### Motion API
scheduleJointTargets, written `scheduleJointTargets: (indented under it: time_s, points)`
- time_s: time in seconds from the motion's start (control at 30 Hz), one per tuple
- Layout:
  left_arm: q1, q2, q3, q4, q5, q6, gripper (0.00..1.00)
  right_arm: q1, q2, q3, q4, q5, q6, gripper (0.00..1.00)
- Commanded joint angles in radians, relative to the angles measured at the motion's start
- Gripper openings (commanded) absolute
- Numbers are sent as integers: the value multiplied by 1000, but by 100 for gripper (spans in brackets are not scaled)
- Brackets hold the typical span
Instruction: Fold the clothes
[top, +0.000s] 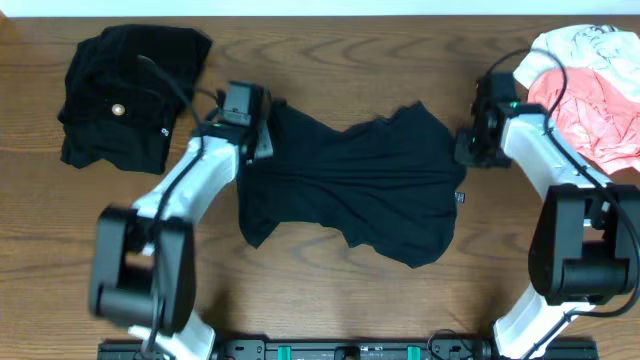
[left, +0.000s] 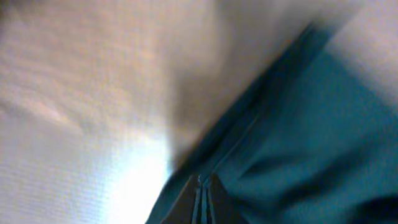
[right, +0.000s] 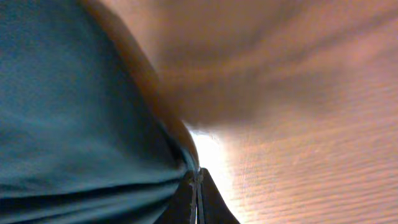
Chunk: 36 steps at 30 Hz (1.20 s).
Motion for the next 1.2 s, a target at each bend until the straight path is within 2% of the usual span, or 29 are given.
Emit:
scheduleJointTargets:
  time_s: [0.0,0.13,0.27,0.37,0.77,0.97,1.17]
  points:
    - [4,-75,7,60,7,80,6,-3,-74,70,-36,-46,-31,1]
    - [1,-58,6,174,180,210,6,23,-122,74,-123,-155,-45,1]
    - [-5,7,6,225,229,253,6,76,-140,68,-264,-231,-47,1]
    - [-5,75,6,259,343,343,6,129,-163,27,-312,-267,-39,2]
    - [-29,204,6,306,400,428,6,277,-343,-317,-192,-249,127,1]
    - [-31,268,6,370,399,430,6,309,-346,-433,-78,-222,171,2]
    - [-31,307,6,399,380,430,6,324,-345,-531,-52,-192,239,2]
